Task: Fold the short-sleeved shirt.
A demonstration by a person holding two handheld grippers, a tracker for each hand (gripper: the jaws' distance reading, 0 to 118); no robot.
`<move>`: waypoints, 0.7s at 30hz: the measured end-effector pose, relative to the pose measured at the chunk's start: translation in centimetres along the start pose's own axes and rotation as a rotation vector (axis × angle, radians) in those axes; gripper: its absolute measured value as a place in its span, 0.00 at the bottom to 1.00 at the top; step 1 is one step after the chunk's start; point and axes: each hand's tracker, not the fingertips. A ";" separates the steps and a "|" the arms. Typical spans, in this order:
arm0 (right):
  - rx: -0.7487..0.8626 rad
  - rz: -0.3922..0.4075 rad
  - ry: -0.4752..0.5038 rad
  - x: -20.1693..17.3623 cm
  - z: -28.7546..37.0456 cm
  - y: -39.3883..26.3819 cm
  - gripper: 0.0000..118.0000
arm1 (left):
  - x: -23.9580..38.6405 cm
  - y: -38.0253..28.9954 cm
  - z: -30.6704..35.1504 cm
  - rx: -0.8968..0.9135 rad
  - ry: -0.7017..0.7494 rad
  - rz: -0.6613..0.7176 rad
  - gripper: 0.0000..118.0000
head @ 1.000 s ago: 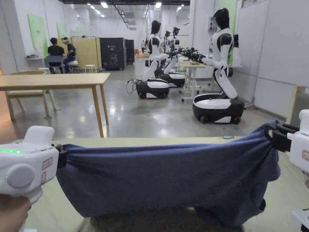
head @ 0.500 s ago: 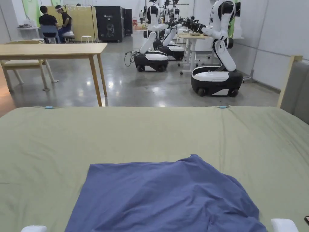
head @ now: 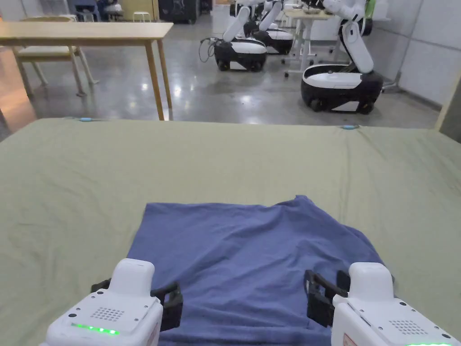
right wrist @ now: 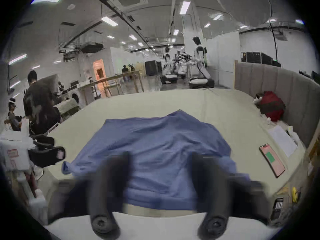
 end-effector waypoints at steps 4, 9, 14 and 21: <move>-0.053 0.078 0.038 -1.4 -0.7 -0.8 0.01 | -0.9 -1.3 0.2 -0.034 -0.013 -0.026 0.00; -0.060 0.065 0.023 -0.7 -0.7 -1.4 0.01 | -6.4 -4.1 1.1 -0.129 0.042 0.101 0.00; -0.100 0.036 0.014 0.5 -1.2 -2.3 0.01 | -10.3 -7.4 1.9 -0.239 0.059 0.094 0.19; -0.157 0.036 0.020 0.5 -2.7 -3.5 0.01 | -10.8 -6.9 -0.3 -0.263 0.047 0.076 0.99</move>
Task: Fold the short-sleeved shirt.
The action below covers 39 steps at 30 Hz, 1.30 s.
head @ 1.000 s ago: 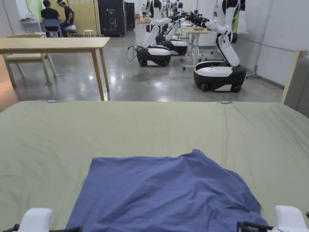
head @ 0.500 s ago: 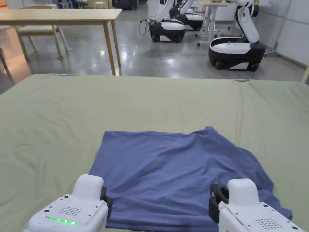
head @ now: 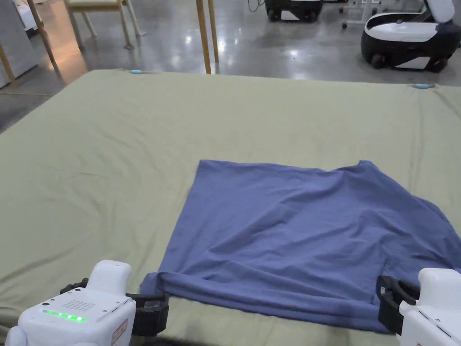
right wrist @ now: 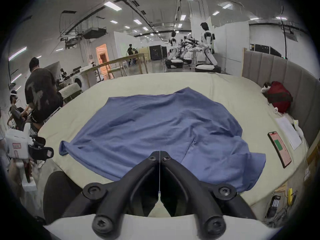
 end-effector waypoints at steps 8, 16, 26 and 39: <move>-0.018 -0.034 -0.023 2.0 1.8 1.7 0.01 | -0.4 1.1 -6.8 -0.058 -0.087 -0.030 0.11; -0.030 0.012 -0.138 7.4 4.9 3.1 0.02 | 1.2 2.1 -3.3 -0.069 -0.104 -0.028 0.06; -0.151 0.143 -0.289 14.7 4.6 -0.9 1.00 | 3.5 3.7 0.4 -0.013 -0.105 -0.024 0.06; -0.257 -0.052 -0.090 16.9 -0.6 -2.3 0.06 | 4.1 3.7 -0.9 -0.055 -0.103 -0.028 0.06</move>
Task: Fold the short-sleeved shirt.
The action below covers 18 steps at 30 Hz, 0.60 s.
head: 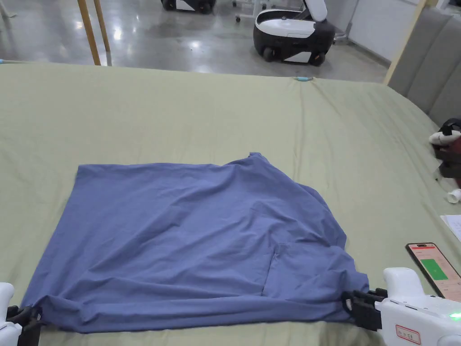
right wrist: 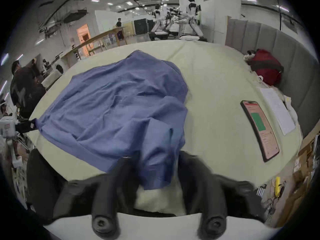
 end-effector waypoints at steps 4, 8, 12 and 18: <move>0.104 -0.018 0.018 -0.6 2.8 1.2 0.06 | -0.2 1.0 1.1 0.026 0.020 0.004 0.06; 0.212 0.015 0.019 -1.5 5.4 4.9 0.06 | -0.9 4.7 2.4 0.092 0.042 -0.003 0.06; 0.288 0.040 -0.002 -2.4 5.3 10.4 0.06 | -1.1 10.1 0.8 0.133 0.087 -0.056 0.06; 0.230 0.083 -0.120 -2.9 -2.4 16.3 0.06 | -1.2 16.4 -7.6 0.015 0.136 -0.063 0.06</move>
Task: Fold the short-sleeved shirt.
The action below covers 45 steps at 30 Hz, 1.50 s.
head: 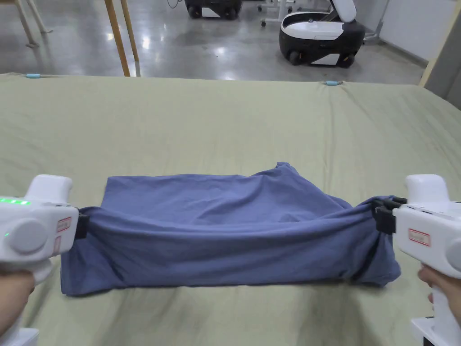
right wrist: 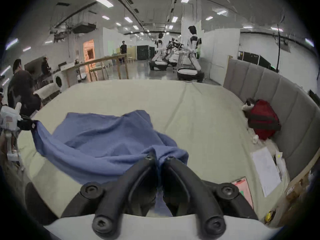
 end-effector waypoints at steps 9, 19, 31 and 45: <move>-0.091 -0.062 0.052 1.7 -8.1 -3.0 0.60 | 1.3 -0.9 -4.5 -0.103 -0.029 0.053 0.76; 0.058 -0.093 0.149 -4.8 5.3 -7.5 0.84 | 5.0 -10.5 7.7 0.146 -0.126 0.159 0.94; 0.043 -0.158 0.161 -5.7 7.6 -10.6 0.09 | -1.2 -16.5 3.9 -0.001 -0.083 0.290 0.01; 0.018 -0.134 0.029 -0.4 7.6 -10.1 0.09 | -0.8 -11.0 -8.2 -0.131 -0.019 0.222 0.81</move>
